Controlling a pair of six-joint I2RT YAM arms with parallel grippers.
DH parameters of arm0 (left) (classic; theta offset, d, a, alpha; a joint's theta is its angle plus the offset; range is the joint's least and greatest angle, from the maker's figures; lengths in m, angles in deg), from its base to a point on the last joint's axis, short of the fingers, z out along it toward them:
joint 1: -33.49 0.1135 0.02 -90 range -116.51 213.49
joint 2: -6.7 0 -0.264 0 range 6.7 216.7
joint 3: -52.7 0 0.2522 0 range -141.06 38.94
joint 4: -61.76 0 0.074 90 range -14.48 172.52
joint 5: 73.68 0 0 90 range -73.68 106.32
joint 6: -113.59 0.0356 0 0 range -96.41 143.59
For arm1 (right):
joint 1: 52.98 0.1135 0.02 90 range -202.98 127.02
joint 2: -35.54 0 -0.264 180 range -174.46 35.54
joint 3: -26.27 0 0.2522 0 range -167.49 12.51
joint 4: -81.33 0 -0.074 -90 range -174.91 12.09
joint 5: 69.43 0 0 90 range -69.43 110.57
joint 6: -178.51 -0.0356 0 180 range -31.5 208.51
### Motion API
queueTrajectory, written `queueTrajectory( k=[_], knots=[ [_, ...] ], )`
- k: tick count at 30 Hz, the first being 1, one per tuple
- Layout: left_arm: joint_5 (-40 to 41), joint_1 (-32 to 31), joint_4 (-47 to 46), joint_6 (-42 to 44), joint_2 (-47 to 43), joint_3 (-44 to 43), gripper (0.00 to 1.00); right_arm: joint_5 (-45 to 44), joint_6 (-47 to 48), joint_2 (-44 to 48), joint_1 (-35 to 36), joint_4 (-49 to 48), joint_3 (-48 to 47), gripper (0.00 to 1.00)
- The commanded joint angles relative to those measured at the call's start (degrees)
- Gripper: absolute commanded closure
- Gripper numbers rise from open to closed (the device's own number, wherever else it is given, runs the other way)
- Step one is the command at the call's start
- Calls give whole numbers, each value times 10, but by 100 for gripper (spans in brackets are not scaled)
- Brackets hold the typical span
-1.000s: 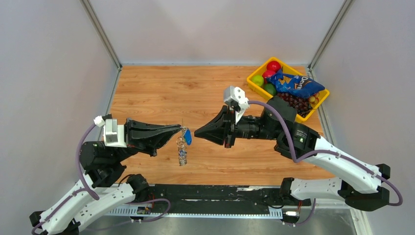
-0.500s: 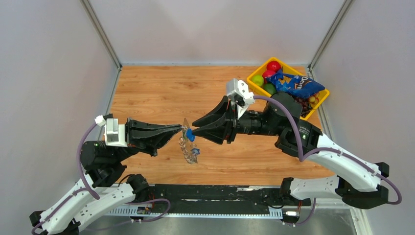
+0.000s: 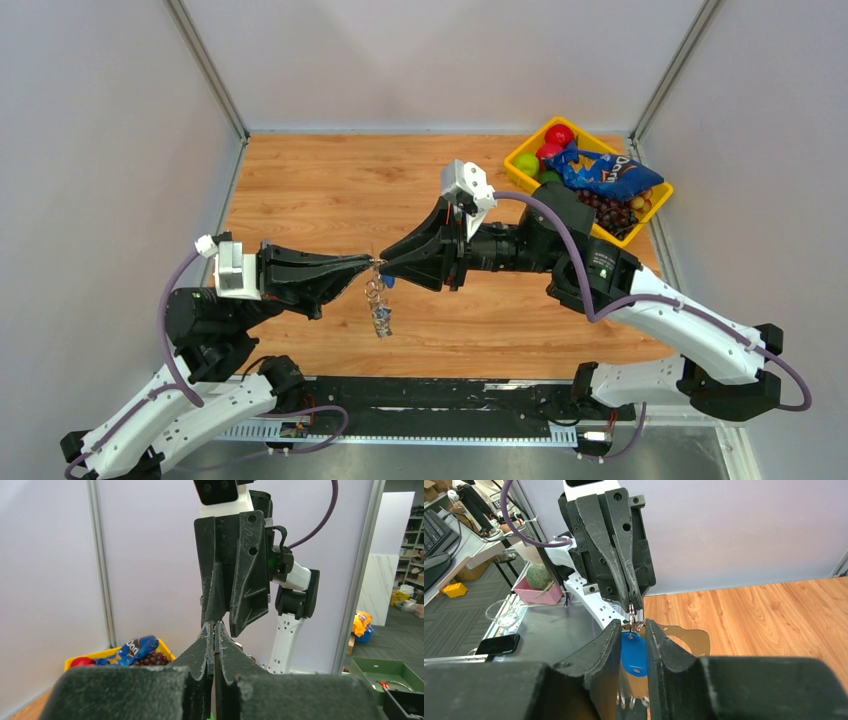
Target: Put the keys on the keyring
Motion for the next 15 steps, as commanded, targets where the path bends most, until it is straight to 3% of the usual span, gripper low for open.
queueTrajectory(
  k=[1,3,5,15],
  knots=[
    [-2,0,-23,1,-5,-14,100,10,8,0,4,-14,-28,76],
    [-2,0,-23,2,-5,-14,100,11,11,0,5,-15,-28,84],
    [-2,0,-23,2,-4,-14,100,13,14,-1,6,-14,-27,99],
    [4,0,-27,7,-3,-21,100,-9,9,34,8,-33,36,100]
  ],
)
